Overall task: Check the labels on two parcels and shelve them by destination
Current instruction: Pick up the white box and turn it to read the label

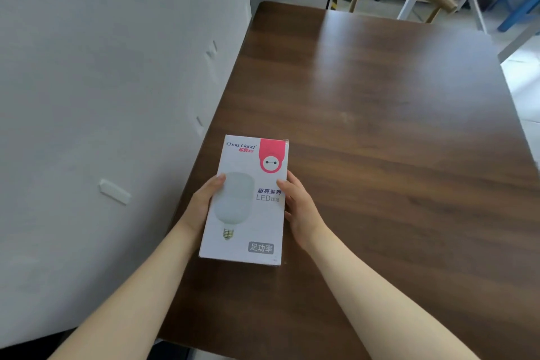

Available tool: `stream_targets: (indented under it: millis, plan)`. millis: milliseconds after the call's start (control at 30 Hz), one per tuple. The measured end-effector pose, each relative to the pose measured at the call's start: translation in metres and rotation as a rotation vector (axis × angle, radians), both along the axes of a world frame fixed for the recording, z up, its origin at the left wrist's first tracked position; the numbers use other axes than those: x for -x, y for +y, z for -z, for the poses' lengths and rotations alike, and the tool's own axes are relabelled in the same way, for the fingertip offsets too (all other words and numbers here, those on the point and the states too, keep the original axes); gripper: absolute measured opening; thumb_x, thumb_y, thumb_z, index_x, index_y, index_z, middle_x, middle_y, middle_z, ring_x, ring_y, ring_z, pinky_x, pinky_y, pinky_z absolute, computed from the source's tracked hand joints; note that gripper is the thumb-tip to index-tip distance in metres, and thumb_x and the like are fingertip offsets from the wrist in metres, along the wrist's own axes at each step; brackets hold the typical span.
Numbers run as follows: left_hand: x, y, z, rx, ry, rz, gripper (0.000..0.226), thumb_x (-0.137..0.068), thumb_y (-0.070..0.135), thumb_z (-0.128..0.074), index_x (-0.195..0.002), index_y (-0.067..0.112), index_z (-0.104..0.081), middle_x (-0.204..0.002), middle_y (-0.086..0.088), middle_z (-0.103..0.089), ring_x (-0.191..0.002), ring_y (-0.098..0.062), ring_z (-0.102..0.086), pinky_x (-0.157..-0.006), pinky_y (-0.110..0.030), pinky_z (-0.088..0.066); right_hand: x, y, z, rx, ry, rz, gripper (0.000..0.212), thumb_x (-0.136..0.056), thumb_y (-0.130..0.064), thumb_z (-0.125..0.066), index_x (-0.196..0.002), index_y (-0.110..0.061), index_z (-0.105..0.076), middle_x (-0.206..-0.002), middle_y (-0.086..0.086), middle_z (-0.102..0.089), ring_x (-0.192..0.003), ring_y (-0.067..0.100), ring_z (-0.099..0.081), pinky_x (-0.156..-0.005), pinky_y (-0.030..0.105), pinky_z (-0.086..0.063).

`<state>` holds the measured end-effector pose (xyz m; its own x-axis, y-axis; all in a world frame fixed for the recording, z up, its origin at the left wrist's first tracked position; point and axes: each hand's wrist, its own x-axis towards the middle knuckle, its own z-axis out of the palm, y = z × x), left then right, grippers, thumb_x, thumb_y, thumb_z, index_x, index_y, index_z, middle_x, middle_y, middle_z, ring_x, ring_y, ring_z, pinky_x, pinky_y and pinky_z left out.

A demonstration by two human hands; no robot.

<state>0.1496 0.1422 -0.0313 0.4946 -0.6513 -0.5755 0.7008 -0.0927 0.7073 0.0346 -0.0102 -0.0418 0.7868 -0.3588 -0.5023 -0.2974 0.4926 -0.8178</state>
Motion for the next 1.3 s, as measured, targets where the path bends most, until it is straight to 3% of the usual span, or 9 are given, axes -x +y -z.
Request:
stream_targets:
  millis: [133, 267, 400, 533, 667, 900, 1033, 1200, 1300]
  plan:
    - [0.004, -0.016, -0.010, 0.032, -0.043, 0.031, 0.048, -0.087, 0.038, -0.048, -0.123, 0.009, -0.060, -0.111, -0.017, -0.071, -0.091, -0.031, -0.072, -0.073, -0.039, -0.060, 0.006, -0.010, -0.006, -0.025, -0.006, 0.051, 0.065, -0.073, -0.044, -0.066, -0.135, -0.028, -0.053, -0.124, 0.000, -0.071, -0.117, 0.026, -0.064, -0.109, 0.057, -0.038]
    - [0.007, -0.039, -0.029, 0.052, -0.111, 0.072, 0.049, -0.089, 0.043, -0.052, -0.128, 0.014, -0.059, -0.121, -0.015, -0.068, -0.105, -0.034, -0.068, -0.089, -0.048, -0.054, 0.012, -0.035, -0.031, 0.000, -0.087, 0.101, 0.068, -0.069, -0.046, -0.071, -0.131, -0.023, -0.056, -0.125, 0.009, -0.069, -0.118, 0.037, -0.062, -0.109, 0.065, -0.036]
    - [0.004, -0.068, -0.062, 0.068, -0.264, 0.124, 0.051, -0.088, 0.050, -0.051, -0.129, 0.022, -0.060, -0.128, -0.016, -0.063, -0.120, -0.046, -0.055, -0.104, -0.061, -0.035, 0.021, -0.064, -0.076, 0.028, -0.214, 0.108, 0.062, -0.078, -0.033, -0.067, -0.133, -0.011, -0.051, -0.126, 0.018, -0.066, -0.107, 0.037, -0.065, -0.099, 0.058, -0.048]
    - [0.008, -0.103, -0.121, 0.122, -0.407, 0.175, 0.051, -0.085, 0.053, -0.050, -0.129, 0.028, -0.060, -0.125, -0.006, -0.067, -0.117, -0.036, -0.060, -0.103, -0.054, -0.043, 0.029, -0.092, -0.131, 0.083, -0.332, 0.125, 0.054, -0.085, -0.024, -0.059, -0.135, -0.007, -0.048, -0.129, 0.021, -0.064, -0.105, 0.036, -0.066, -0.091, 0.052, -0.053]
    - [0.012, -0.132, -0.182, 0.237, -0.520, 0.239, 0.057, -0.081, 0.058, -0.054, -0.133, 0.034, -0.055, -0.129, -0.005, -0.064, -0.116, -0.032, -0.062, -0.102, -0.061, -0.043, 0.036, -0.119, -0.193, 0.161, -0.436, 0.156, 0.053, -0.084, -0.020, -0.058, -0.134, -0.007, -0.047, -0.122, 0.019, -0.065, -0.095, 0.030, -0.070, -0.079, 0.040, -0.061]
    - [0.015, -0.173, -0.292, 0.452, -0.647, 0.322, 0.074, -0.070, 0.064, -0.069, -0.136, 0.040, -0.049, -0.137, -0.009, -0.057, -0.124, -0.042, -0.054, -0.101, -0.071, -0.036, 0.052, -0.149, -0.309, 0.256, -0.599, 0.233, 0.059, -0.078, -0.018, -0.064, -0.135, -0.008, -0.051, -0.120, 0.023, -0.066, -0.085, 0.029, -0.071, -0.073, 0.040, -0.061]
    - [0.015, -0.186, -0.355, 0.516, -0.790, 0.307, 0.081, -0.063, 0.068, -0.071, -0.136, 0.039, -0.051, -0.134, -0.002, -0.061, -0.126, -0.036, -0.053, -0.105, -0.067, -0.034, 0.059, -0.156, -0.374, 0.357, -0.688, 0.261, 0.054, -0.076, -0.019, -0.063, -0.129, -0.011, -0.055, -0.109, 0.018, -0.070, -0.077, 0.025, -0.072, -0.066, 0.036, -0.061]
    - [0.016, -0.194, -0.420, 0.597, -0.935, 0.290, 0.063, -0.071, 0.057, -0.064, -0.132, 0.041, -0.055, -0.129, 0.010, -0.064, -0.126, -0.026, -0.050, -0.109, -0.063, -0.030, 0.066, -0.158, -0.439, 0.458, -0.800, 0.287, 0.055, -0.079, -0.019, -0.063, -0.132, -0.012, -0.055, -0.109, 0.016, -0.072, -0.084, 0.028, -0.072, -0.073, 0.042, -0.060]
    - [0.015, -0.193, -0.449, 0.657, -0.995, 0.310, 0.060, -0.077, 0.055, -0.063, -0.135, 0.043, -0.051, -0.135, 0.010, -0.059, -0.132, -0.026, -0.046, -0.108, -0.066, -0.029, 0.072, -0.152, -0.468, 0.522, -0.864, 0.265, 0.039, -0.080, -0.022, -0.060, -0.119, -0.019, -0.062, -0.101, 0.011, -0.074, -0.080, 0.024, -0.073, -0.071, 0.039, -0.060]
